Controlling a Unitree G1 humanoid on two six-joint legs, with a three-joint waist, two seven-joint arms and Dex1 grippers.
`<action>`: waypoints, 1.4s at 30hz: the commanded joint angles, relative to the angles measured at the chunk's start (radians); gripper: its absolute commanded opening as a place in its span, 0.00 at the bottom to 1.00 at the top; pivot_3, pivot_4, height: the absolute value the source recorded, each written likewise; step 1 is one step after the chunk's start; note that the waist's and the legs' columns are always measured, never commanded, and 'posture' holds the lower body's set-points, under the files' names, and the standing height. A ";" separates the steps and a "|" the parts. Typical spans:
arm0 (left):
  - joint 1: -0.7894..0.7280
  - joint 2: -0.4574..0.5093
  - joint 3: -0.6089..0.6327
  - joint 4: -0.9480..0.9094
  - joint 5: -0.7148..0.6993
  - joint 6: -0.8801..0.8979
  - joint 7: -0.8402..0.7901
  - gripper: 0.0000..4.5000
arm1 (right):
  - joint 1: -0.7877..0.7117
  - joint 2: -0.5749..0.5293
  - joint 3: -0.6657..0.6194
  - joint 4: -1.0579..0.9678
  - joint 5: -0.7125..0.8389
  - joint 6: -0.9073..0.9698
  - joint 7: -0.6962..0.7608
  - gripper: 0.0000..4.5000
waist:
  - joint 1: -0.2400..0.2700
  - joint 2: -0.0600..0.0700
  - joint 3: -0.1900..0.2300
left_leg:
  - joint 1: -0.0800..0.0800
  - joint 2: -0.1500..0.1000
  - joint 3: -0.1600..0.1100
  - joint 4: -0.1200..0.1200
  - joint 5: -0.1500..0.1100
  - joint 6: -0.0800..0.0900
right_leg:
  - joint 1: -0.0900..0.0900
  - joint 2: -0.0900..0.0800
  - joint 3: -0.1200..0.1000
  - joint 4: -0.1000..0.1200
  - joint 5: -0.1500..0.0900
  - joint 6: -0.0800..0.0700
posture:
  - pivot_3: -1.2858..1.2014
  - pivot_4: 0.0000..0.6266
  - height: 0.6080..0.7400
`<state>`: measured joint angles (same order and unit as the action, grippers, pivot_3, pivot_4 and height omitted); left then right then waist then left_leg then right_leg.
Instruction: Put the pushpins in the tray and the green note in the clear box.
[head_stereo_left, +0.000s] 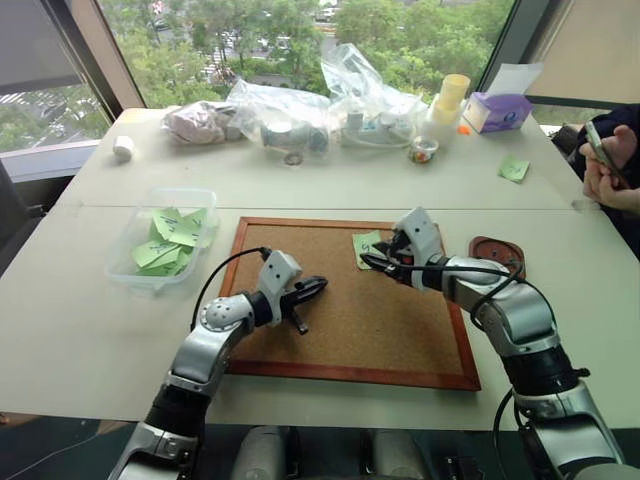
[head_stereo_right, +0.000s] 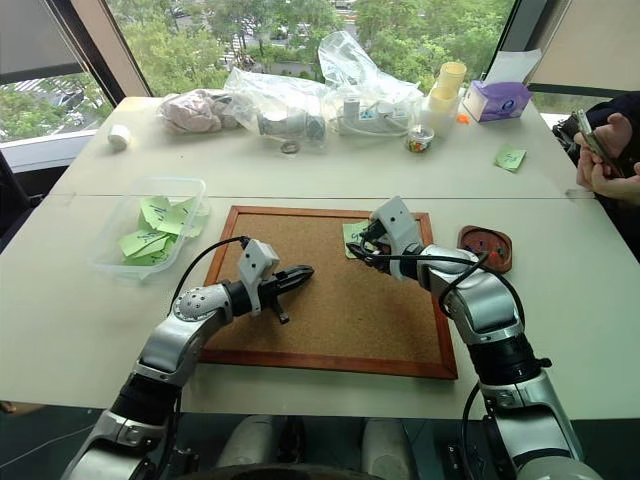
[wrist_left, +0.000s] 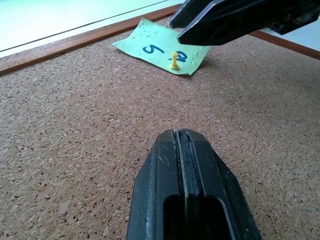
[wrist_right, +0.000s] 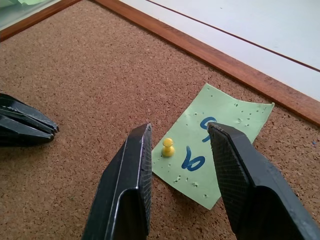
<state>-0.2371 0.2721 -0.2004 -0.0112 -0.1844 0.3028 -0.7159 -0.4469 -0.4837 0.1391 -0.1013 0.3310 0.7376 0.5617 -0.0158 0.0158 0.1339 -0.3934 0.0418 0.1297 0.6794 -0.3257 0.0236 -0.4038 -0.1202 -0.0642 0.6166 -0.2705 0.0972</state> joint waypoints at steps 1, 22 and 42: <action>0.043 0.013 -0.016 0.047 0.013 0.052 0.010 0.00 | -0.021 0.020 0.007 0.018 -0.023 -0.039 0.010 0.40 | -0.001 0.000 0.000 | 0.000 0.000 0.000 0.000 0.000 0.000 | 0.000 0.000 0.000 0.000 0.000 0.000 | 0.52 0.24 1.00; 0.053 0.020 -0.012 0.041 0.011 0.064 0.016 0.00 | -0.043 0.002 -0.033 -0.077 -0.056 -0.073 0.049 0.01 | -0.002 0.002 0.003 | -0.001 0.000 0.001 -0.001 0.000 -0.001 | -0.002 -0.001 -0.002 0.000 0.000 0.000 | 0.52 0.24 1.00; -0.043 0.216 0.235 -0.161 -0.352 0.410 -0.156 0.07 | -0.022 -0.107 0.013 -0.332 -0.014 0.020 0.150 0.00 | -0.024 -0.009 0.015 | -0.013 0.007 -0.001 -0.001 0.009 -0.014 | -0.008 -0.001 -0.023 0.002 0.004 0.002 | 0.52 0.24 1.00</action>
<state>-0.2523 0.4569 -0.0306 -0.1315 -0.4693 0.6655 -0.8309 -0.4590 -0.5811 0.1526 -0.3853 0.3099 0.7598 0.7035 -0.0396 0.0072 0.1487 -0.4075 0.0489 0.1287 0.6787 -0.3167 0.0089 -0.4133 -0.1199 -0.0884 0.6204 -0.2664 0.0991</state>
